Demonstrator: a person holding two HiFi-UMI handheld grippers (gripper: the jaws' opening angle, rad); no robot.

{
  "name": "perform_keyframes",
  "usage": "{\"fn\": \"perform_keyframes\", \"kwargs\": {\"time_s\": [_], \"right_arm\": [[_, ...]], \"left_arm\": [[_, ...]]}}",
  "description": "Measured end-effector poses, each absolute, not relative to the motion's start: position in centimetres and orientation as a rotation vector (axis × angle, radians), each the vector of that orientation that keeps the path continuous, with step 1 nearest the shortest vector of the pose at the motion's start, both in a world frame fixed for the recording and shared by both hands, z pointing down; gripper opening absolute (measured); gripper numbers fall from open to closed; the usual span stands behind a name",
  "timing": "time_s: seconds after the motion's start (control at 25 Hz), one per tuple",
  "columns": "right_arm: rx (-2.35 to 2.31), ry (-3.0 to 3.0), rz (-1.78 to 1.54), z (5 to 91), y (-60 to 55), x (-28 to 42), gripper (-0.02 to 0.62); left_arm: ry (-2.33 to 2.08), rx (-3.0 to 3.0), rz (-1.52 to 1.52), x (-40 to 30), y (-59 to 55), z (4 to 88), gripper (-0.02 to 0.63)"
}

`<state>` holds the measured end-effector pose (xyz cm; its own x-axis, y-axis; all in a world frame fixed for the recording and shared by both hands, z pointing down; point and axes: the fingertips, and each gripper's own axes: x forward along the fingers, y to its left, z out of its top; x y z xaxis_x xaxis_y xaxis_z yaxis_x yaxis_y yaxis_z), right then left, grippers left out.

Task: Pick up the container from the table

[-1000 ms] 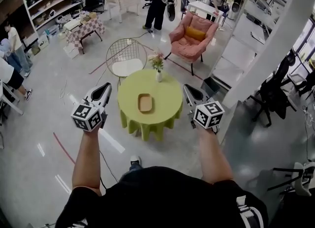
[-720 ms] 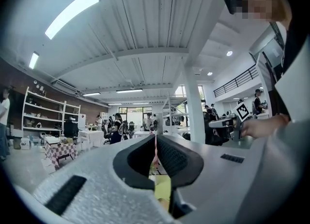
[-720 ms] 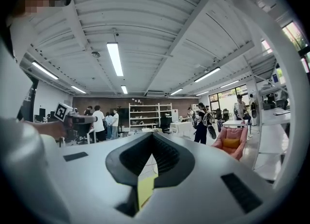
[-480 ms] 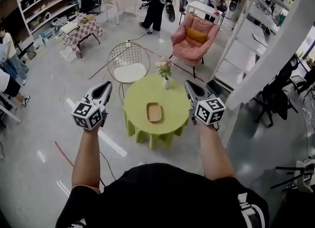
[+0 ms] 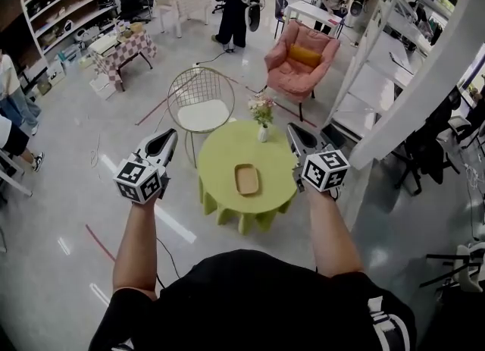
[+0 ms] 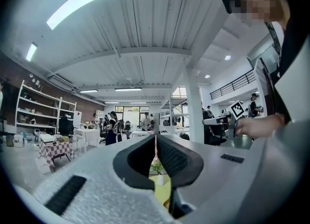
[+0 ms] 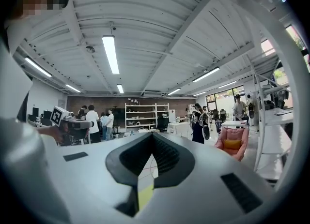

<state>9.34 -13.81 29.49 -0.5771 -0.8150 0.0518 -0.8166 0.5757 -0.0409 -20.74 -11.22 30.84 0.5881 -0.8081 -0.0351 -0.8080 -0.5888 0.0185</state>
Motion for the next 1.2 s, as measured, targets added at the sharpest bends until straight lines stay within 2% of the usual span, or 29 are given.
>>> {"fn": "perform_keyframes", "kwargs": {"time_s": [0.52, 1.2], "right_arm": [[1.453, -2.708, 0.137, 31.6, -18.0, 7.4, 0.009], [1.384, -2.754, 0.231, 33.3, -27.8, 14.6, 0.009]], "left_arm": [[-1.344, 2.786, -0.068, -21.6, -16.1, 33.4, 0.025], [-1.370, 2.782, -0.037, -13.3, -24.7, 32.3, 0.025]]}}
